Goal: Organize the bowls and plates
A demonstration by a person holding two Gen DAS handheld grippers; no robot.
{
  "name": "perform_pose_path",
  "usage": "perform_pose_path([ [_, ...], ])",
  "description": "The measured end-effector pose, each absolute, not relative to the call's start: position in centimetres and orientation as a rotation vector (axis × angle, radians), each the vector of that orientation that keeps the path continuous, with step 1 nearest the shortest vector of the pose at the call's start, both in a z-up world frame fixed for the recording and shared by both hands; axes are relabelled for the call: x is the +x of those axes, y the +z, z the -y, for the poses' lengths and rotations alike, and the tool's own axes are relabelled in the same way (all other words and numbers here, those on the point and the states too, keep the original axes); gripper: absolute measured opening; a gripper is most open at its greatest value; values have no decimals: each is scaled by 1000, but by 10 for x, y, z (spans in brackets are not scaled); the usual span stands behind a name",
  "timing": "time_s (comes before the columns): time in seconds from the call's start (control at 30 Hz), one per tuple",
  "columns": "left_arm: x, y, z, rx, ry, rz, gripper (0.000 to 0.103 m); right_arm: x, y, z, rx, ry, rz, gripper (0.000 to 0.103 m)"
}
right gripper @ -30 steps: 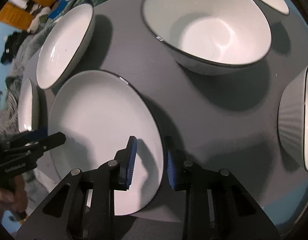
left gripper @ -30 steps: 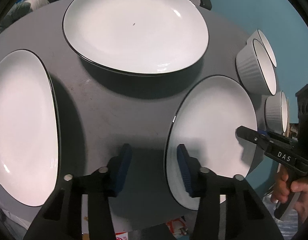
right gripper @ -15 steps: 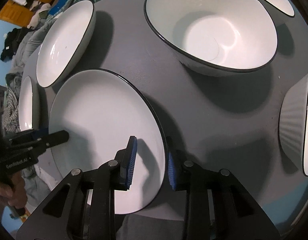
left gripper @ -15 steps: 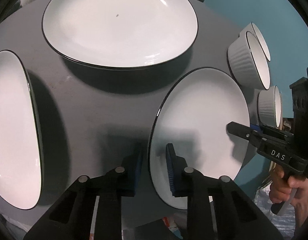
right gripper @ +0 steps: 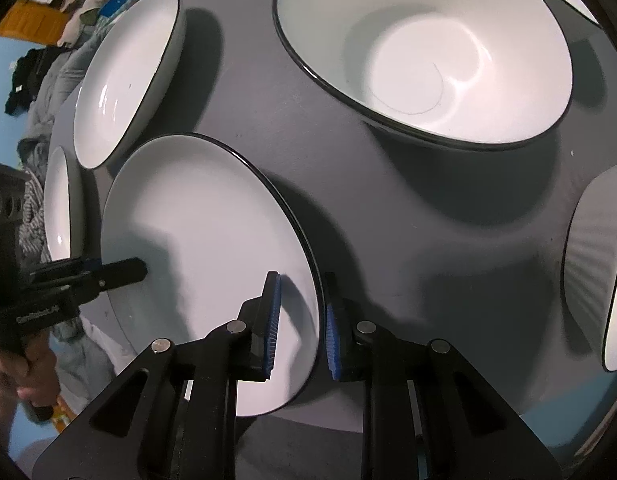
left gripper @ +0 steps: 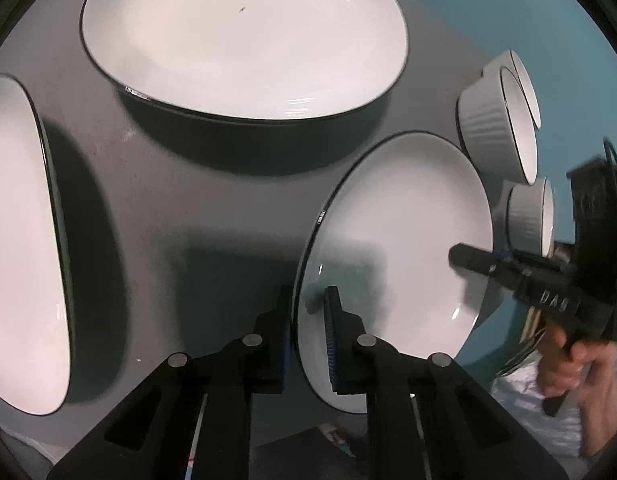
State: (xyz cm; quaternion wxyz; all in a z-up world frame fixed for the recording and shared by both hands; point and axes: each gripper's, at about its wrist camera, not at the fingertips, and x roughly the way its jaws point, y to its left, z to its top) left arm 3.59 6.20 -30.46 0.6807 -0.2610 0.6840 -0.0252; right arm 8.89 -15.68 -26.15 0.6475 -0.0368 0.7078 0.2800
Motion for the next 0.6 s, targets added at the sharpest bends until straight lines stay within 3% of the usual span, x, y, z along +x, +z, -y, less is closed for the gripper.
perform_pose_path([
  [0.6, 28, -292, -61, -578, -9, -1531, 15, 94, -256, 123, 6, 686, -1666, 14],
])
